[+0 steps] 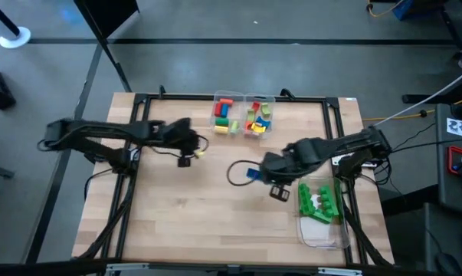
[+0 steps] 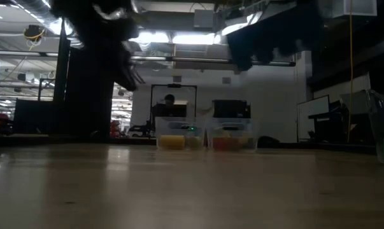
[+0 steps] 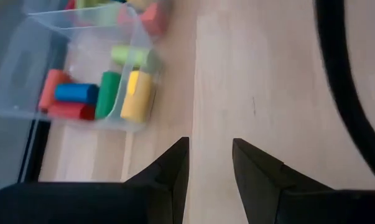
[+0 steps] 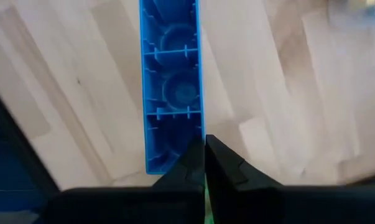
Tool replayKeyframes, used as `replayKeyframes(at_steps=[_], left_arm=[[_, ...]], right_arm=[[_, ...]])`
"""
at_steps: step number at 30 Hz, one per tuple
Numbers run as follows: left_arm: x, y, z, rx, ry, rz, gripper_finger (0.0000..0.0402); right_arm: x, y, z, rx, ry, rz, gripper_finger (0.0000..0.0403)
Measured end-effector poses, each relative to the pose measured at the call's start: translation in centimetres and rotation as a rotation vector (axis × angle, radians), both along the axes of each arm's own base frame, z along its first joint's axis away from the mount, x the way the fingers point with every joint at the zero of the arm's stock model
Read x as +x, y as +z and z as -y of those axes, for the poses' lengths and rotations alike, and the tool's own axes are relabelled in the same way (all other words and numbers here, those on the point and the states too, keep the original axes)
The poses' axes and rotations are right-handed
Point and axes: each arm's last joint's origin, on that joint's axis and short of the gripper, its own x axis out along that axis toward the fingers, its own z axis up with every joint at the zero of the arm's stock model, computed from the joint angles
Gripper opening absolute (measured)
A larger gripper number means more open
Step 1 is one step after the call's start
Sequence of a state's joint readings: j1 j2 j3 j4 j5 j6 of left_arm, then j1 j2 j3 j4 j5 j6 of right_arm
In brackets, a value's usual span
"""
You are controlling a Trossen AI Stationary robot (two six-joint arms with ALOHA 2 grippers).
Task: Sort blocks by size
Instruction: Put the blue 4 stud game piece into the bottom transparent bin
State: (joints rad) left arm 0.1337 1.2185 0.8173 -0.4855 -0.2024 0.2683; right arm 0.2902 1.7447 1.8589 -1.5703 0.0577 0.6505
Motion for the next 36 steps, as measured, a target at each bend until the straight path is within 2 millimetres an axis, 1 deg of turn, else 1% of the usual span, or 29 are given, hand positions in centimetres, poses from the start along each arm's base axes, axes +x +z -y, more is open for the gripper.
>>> replayKeyframes(at_steps=[4, 7, 10, 15, 18, 21, 25, 27, 31, 33, 36], left_arm=[[-4.7, 0.2, 0.7, -0.049, 0.069, 0.128, 0.0109], [-8.0, 0.4, 1.1, -0.08, 0.109, 0.262, 0.0109], [-10.5, 0.6, 1.4, -0.103, 0.133, 0.405, 0.0109], [-13.7, 0.5, 1.9, -0.102, 0.127, 0.582, 0.0109], [-15.0, -0.1, 2.0, -0.129, 0.144, 0.661, 0.0109], [-15.9, -0.8, 2.2, -0.151, 0.154, 0.733, 0.0109], [-16.9, -1.0, 2.3, -0.172, 0.163, 0.81, 0.0109], [-17.2, -0.9, 2.3, -0.171, 0.16, 0.839, 0.0109], [-17.3, -0.8, 2.3, -0.171, 0.158, 0.849, 0.0109], [-17.2, -1.0, 2.3, -0.176, 0.161, 0.857, 0.0109], [-16.5, -2.1, 2.2, -0.191, 0.169, 0.868, 0.0109]], right_arm=[[-3.2, 0.8, -1.0, 0.02, -0.049, 0.019, 0.0001], [-5.9, 0.9, -1.8, 0.01, -0.101, 0.034, 0.0001], [-8.6, 0.8, -2.4, 0.014, -0.169, 0.045, 0.0001], [-12.5, -0.1, -3.4, 0.027, -0.259, 0.045, 0.0001], [-14.5, -1.2, -4.1, 0.023, -0.348, 0.031, 0.0001], [-16.2, -2.2, -5.3, 0.036, -0.399, 0.01, 0.0001], [-17.6, -2.5, -7.1, 0.07, -0.411, 0.043, 0.0001], [-18.4, -2.8, -7.7, 0.078, -0.454, 0.042, 0.0001], [-20.0, -4.4, -8.7, 0.072, -0.582, 0.018, 0.0001], [-20.5, -5.5, -9.3, 0.085, -0.58, 0.015, 0.0002], [-20.9, -7.1, -10.1, 0.114, -0.551, 0.018, 0.0008]])
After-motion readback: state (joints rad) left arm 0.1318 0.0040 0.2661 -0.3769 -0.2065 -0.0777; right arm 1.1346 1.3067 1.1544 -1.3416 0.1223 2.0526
